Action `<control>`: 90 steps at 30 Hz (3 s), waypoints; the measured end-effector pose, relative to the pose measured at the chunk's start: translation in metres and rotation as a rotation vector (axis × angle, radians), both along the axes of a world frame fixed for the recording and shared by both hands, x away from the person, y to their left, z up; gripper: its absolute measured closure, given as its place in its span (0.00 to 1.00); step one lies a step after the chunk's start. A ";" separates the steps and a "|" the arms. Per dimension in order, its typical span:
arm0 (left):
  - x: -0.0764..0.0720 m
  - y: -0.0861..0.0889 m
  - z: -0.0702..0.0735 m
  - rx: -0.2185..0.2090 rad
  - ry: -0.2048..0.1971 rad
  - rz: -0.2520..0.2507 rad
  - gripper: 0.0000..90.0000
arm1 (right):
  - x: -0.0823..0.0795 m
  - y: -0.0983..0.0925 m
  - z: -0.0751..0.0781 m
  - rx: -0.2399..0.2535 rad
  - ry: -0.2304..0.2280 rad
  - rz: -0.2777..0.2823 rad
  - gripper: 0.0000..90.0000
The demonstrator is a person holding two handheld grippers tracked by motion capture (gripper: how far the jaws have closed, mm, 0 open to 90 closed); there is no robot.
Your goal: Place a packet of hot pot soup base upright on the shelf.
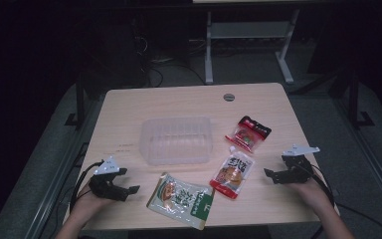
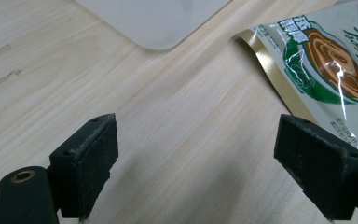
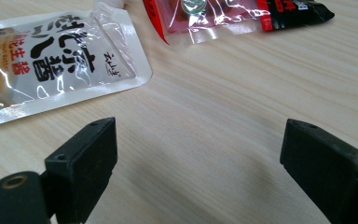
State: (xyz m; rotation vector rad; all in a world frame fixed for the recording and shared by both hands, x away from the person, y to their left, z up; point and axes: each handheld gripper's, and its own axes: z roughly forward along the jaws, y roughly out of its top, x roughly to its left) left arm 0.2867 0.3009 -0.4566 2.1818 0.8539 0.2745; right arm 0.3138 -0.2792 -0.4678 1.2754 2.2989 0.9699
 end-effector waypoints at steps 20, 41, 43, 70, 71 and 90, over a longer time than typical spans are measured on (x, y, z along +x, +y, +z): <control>-0.005 -0.009 0.010 -0.032 -0.010 -0.018 0.15 | 0.035 0.019 0.036 0.009 0.009 0.026 0.38; -0.008 -0.009 0.011 -0.044 0.001 -0.023 0.16 | 0.120 0.057 0.039 0.003 0.054 0.076 1.00; -0.008 -0.008 0.011 -0.045 0.002 -0.023 0.16 | 0.125 0.062 0.035 -0.010 0.061 0.088 1.00; -0.007 -0.009 0.008 -0.039 0.021 -0.039 0.19 | 0.116 0.061 0.026 -0.098 0.097 0.074 1.00; -0.007 -0.009 0.008 -0.039 0.022 -0.038 0.18 | 0.114 0.060 0.026 -0.103 0.096 0.075 1.00; -0.009 -0.010 0.010 -0.043 0.020 -0.044 0.19 | 0.062 0.036 0.029 -0.120 0.135 0.086 1.00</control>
